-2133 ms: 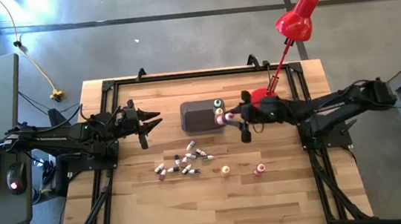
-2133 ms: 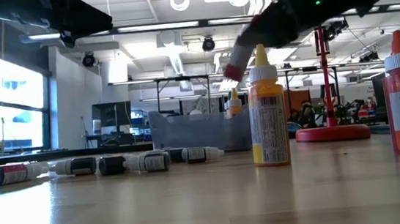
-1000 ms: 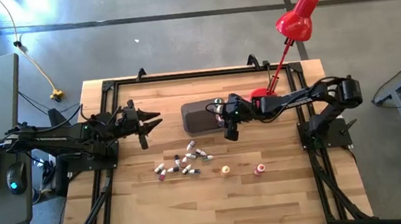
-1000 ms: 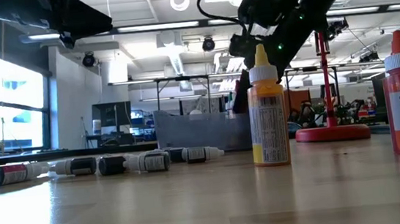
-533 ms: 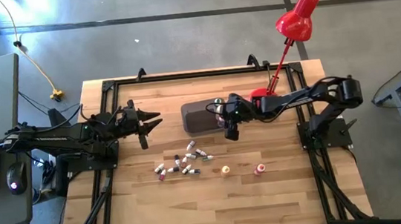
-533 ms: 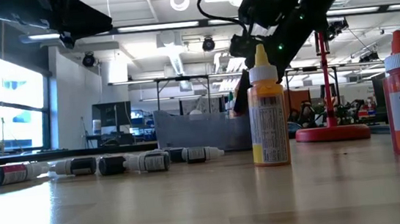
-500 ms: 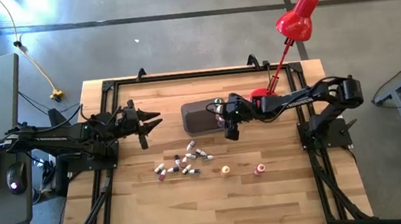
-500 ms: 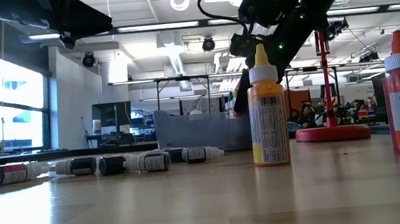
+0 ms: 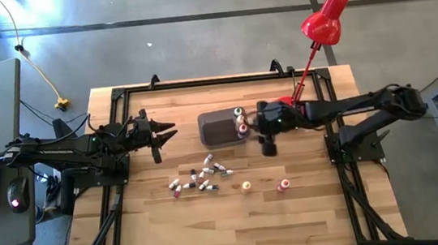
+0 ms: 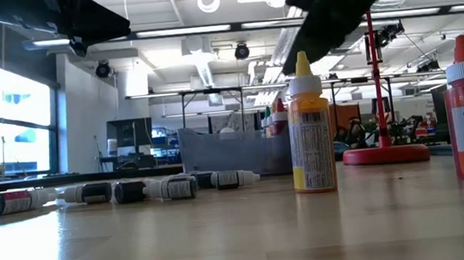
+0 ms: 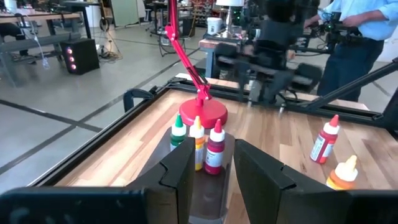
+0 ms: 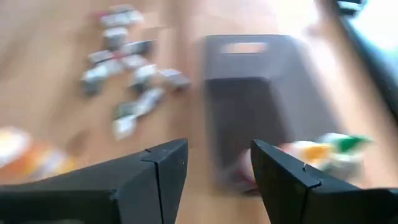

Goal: Pick & Place food coloring
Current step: Put the big yellow food coloring bottle into the black bin

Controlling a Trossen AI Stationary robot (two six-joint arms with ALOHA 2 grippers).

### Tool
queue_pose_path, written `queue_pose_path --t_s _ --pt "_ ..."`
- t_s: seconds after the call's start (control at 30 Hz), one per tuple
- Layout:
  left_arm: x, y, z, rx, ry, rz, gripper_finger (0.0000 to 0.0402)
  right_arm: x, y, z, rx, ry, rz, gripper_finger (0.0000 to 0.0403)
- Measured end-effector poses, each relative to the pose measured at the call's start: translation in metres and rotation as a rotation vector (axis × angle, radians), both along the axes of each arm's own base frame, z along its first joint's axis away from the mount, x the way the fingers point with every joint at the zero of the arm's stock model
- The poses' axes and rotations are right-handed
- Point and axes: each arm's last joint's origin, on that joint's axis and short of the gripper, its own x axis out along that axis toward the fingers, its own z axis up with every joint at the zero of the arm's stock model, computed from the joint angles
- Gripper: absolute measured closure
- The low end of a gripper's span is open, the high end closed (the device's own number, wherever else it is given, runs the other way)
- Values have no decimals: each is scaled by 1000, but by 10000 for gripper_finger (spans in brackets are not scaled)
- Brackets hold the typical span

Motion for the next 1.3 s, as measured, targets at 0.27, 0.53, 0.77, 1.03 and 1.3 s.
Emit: queue_pose_path --t_s 0.27,0.53,0.77,1.03,1.3 --pt "0 0 0 0 0 -2 291 8 41 -5 107 -14 297 221" --pt "0 0 0 -2 0 -3 291 34 74 -36 91 -30 423 179" --pt "0 0 0 -40 -11 -1 291 37 91 -33 144 -87 455 163" --pt "0 0 0 -73 -22 1 291 37 97 -32 185 -103 480 166" --pt "0 0 0 -73 -21 1 291 47 103 -66 185 9 452 167"
